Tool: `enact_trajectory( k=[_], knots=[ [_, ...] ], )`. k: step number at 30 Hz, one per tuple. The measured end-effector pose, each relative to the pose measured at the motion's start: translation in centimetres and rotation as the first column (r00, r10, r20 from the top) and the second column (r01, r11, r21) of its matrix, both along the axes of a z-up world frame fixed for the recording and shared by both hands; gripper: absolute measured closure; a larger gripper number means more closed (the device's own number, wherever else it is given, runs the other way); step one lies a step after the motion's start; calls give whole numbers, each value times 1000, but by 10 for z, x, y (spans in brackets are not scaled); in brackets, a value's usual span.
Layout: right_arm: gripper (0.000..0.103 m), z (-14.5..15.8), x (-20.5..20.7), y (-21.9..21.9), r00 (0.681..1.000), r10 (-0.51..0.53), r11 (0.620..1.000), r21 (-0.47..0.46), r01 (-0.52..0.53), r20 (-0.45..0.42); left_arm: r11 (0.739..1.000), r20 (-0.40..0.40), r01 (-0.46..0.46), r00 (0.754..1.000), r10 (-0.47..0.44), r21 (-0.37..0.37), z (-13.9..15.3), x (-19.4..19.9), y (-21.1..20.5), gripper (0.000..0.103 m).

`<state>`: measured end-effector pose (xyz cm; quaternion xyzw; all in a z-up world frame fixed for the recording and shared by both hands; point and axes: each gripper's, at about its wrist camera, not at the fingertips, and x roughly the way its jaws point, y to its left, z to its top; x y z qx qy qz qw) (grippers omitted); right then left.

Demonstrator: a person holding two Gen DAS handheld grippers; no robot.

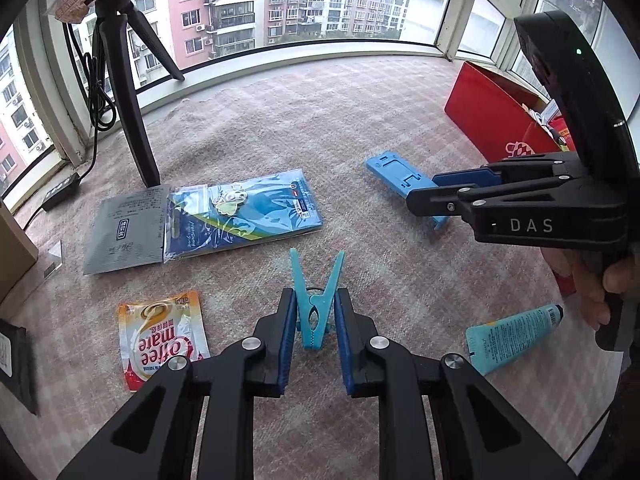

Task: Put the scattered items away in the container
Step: 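Grasp the blue phone stand with the right tool while the left tool grasps the teal clothespin, then carry the phone stand and teal clothespin into the red box and release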

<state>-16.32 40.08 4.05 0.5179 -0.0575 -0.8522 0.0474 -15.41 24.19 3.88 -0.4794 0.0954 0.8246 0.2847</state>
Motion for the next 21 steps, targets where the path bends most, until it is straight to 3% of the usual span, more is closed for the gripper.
enact_trajectory(
  k=[6, 12, 17, 21],
  knots=[
    [68, 22, 20, 6, 997, -54, 996, -69, 50, -57, 999, -4, -24, 1000, 24, 41, 14, 8, -8, 85],
    [68, 47, 70, 10, 986, -105, 984, -154, 85, -132, 992, 25, -45, 999, 43, 118, 24, 25, -16, 85],
    [68, 75, 119, 23, 975, -120, 980, -177, 87, -186, 992, 6, -4, 1000, 4, 125, 37, 42, 2, 85],
    [68, 100, 159, 53, 944, -213, 970, -171, 174, -251, 988, -19, 44, 999, -41, 151, 55, 53, 31, 85]
  ],
)
